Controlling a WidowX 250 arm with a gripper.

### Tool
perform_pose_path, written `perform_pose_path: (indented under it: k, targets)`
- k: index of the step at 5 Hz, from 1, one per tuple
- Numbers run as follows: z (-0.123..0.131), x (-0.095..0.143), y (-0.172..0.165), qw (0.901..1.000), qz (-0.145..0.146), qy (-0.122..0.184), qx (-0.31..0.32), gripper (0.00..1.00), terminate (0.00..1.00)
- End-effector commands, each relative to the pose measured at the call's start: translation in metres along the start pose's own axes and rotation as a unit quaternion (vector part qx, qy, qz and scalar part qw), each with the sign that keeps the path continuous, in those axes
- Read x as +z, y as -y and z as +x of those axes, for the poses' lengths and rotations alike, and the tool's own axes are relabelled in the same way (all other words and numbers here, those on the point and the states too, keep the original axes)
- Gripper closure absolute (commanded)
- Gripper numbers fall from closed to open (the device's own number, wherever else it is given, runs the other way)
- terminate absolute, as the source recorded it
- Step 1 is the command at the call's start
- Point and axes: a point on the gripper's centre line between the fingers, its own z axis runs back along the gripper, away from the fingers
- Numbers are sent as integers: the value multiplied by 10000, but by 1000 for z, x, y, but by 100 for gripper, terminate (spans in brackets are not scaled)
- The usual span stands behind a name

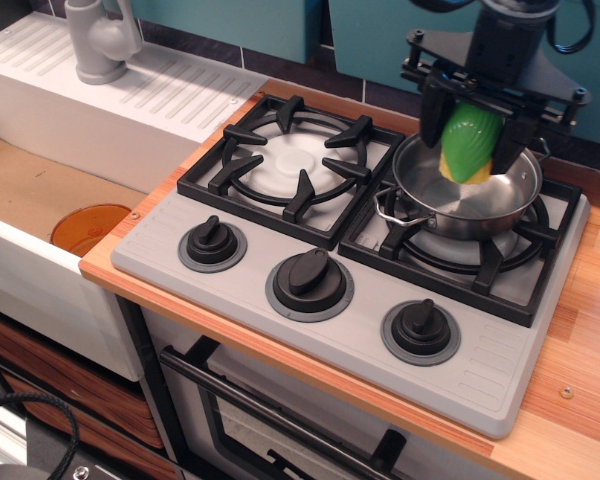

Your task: Put corncob in pot or pan an put pot or pan on stove

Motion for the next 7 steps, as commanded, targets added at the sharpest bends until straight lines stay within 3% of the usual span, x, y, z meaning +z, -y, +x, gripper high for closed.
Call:
perform_pose_path:
  k: [1, 2, 5, 7]
  targets:
    - [13, -9, 6, 9990, -227, 395, -48, 0, 0]
    - [5, -9, 15, 9988, -160, 454, 7, 0, 0]
    - [-9, 28, 22, 9997, 11, 231, -66, 0, 0]
    - [-4, 39, 15, 9994, -93, 176, -297, 0, 0]
